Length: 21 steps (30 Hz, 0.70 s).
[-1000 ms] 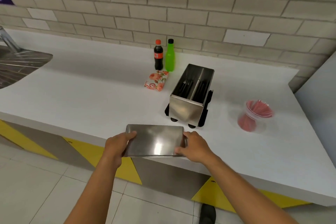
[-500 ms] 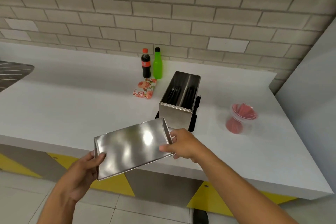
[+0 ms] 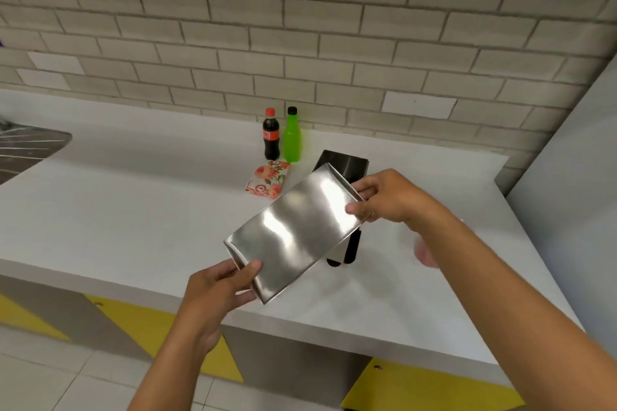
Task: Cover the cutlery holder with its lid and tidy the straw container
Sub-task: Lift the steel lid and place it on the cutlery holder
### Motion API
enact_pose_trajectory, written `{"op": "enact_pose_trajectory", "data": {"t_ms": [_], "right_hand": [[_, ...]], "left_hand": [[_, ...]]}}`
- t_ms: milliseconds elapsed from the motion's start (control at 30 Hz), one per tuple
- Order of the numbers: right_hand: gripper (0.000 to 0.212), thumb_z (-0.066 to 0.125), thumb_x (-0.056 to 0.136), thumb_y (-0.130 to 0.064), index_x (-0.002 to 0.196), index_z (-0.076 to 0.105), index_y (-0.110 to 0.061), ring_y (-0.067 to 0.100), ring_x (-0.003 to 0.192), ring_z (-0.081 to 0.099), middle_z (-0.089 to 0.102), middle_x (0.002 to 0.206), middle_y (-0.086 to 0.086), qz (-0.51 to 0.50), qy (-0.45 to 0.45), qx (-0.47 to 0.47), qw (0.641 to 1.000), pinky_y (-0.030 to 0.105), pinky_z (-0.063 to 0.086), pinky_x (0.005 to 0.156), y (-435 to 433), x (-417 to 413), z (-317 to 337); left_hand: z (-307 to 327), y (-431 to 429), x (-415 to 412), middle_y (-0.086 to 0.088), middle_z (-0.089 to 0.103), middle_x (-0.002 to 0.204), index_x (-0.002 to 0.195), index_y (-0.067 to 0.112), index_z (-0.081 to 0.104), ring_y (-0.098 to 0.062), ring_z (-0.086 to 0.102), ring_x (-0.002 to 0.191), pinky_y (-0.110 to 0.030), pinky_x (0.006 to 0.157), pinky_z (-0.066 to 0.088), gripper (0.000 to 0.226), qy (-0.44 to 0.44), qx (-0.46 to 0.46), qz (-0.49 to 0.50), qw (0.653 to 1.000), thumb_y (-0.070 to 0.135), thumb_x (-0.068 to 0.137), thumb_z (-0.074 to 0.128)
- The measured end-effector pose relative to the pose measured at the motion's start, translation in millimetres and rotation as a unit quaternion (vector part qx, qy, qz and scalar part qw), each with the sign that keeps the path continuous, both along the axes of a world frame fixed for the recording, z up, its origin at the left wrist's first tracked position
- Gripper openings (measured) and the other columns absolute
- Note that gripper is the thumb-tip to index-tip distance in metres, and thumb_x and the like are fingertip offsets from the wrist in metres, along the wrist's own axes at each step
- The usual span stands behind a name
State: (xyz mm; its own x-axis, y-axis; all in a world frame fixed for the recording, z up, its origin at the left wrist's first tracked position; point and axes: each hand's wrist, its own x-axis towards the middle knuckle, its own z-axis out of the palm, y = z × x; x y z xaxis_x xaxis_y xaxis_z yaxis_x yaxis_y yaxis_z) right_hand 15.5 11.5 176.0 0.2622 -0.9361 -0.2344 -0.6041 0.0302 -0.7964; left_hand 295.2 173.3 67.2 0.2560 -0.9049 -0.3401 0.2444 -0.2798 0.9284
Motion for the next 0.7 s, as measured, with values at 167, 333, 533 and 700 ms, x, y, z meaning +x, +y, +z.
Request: {"op": "enact_pose_trajectory", "data": {"t_ms": [167, 333, 533, 700], "right_hand": [[0.026, 0.084, 0.087, -0.014, 0.112, 0.077, -0.012, 0.014, 0.077, 0.068, 0.075, 0.087, 0.001, -0.036, 0.011, -0.018, 0.999, 0.032, 0.057, 0.079, -52.6, -17.8, -2.2], [0.031, 0.09, 0.081, -0.024, 0.107, 0.075, -0.015, 0.014, 0.086, 0.068, 0.074, 0.093, -0.002, -0.071, 0.006, -0.025, 0.997, 0.031, 0.054, 0.087, -104.2, -30.9, -17.3], [0.058, 0.087, 0.084, -0.029, 0.136, 0.068, -0.011, 0.022, 0.124, 0.062, 0.067, 0.134, 0.004, -0.039, 0.034, -0.028, 0.998, 0.038, 0.048, 0.111, -157.4, -36.3, -26.9], [0.042, 0.083, 0.087, -0.027, 0.121, 0.074, -0.003, 0.029, 0.122, 0.064, 0.071, 0.129, 0.013, 0.002, 0.065, -0.018, 0.998, 0.042, 0.049, 0.11, -192.3, -34.2, -30.6]], "left_hand": [[5.8, -41.6, -42.3, -0.009, 0.084, 0.089, 0.108, 0.017, 0.075, -0.027, 0.083, 0.085, -0.028, 0.068, 0.065, 0.037, -0.023, 0.022, 0.063, 0.998, 0.017, 0.076, 0.095], [3.1, -82.4, -68.8, -0.017, 0.079, 0.104, 0.154, 0.023, 0.046, -0.025, 0.083, 0.08, -0.031, 0.074, 0.063, 0.099, -0.03, 0.035, 0.074, 0.996, 0.02, 0.071, 0.1], [0.0, -114.2, -93.4, -0.013, 0.081, 0.101, 0.155, 0.026, 0.047, -0.025, 0.083, 0.08, -0.042, 0.095, 0.061, 0.104, -0.052, 0.05, 0.101, 0.992, 0.029, 0.067, 0.102], [1.1, -127.2, -110.0, -0.005, 0.083, 0.093, 0.152, 0.022, 0.05, -0.021, 0.083, 0.076, -0.052, 0.1, 0.059, 0.108, -0.092, 0.072, 0.127, 0.985, 0.04, 0.06, 0.104]]}}
